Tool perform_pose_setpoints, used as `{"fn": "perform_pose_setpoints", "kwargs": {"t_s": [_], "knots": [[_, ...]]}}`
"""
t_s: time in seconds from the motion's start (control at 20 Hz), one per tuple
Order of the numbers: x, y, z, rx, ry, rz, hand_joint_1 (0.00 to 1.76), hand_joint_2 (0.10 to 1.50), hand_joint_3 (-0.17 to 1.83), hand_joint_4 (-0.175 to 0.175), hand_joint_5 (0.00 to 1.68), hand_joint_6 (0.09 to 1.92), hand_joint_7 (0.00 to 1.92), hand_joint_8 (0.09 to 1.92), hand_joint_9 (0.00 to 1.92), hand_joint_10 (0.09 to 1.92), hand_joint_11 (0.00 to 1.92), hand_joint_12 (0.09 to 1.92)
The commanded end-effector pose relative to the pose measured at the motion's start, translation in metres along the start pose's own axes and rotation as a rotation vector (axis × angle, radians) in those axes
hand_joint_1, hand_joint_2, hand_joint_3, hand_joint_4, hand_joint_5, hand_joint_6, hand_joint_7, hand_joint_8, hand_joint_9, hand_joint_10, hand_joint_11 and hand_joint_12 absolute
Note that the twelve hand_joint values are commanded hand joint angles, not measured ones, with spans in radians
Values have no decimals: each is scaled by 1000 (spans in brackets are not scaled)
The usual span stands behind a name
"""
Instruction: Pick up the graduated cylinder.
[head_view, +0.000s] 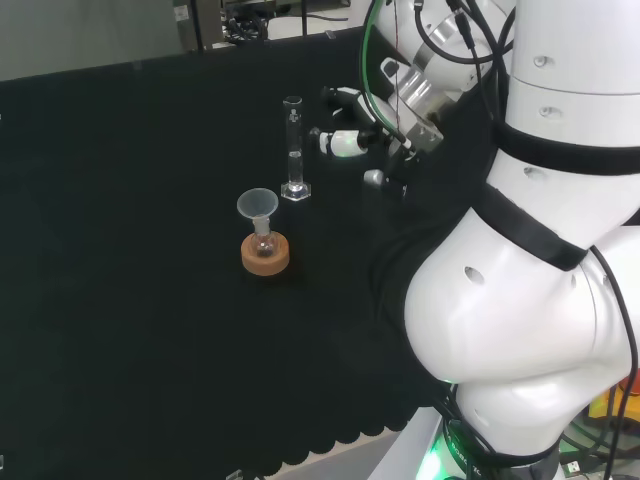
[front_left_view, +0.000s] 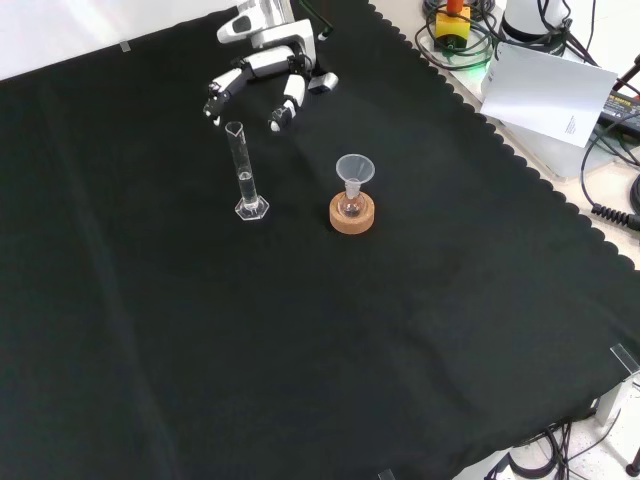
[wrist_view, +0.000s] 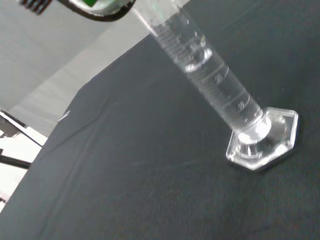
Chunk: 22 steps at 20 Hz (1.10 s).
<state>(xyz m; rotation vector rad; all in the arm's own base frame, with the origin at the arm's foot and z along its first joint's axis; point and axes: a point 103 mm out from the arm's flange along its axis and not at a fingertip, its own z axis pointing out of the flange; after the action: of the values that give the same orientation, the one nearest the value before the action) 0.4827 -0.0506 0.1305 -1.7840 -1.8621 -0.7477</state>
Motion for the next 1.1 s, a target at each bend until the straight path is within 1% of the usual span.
{"fn": "perform_pose_setpoints", "kwargs": {"t_s": [0.05, 0.2, 0.35, 0.45, 0.8, 1.1], "knots": [[-7, 2, 20, 32, 57, -29, 859, 712, 492, -51, 457, 87, 268, 646, 455, 582, 164, 1347], [-8, 5, 26, 41, 87, -32, 904, 701, 512, -49, 462, 87, 266, 650, 447, 592, 161, 1349], [-10, 9, 35, 29, 159, -32, 951, 692, 527, -46, 479, 87, 284, 656, 461, 601, 185, 1347], [-11, 12, 38, 26, 180, -41, 961, 687, 542, -45, 491, 87, 305, 661, 479, 606, 210, 1342], [-11, 24, 47, 23, 224, -77, 985, 649, 609, -46, 500, 87, 398, 655, 573, 582, 240, 1333], [-9, 33, 53, 26, 264, -111, 1005, 635, 625, -45, 518, 87, 422, 650, 589, 569, 253, 1334]]}}
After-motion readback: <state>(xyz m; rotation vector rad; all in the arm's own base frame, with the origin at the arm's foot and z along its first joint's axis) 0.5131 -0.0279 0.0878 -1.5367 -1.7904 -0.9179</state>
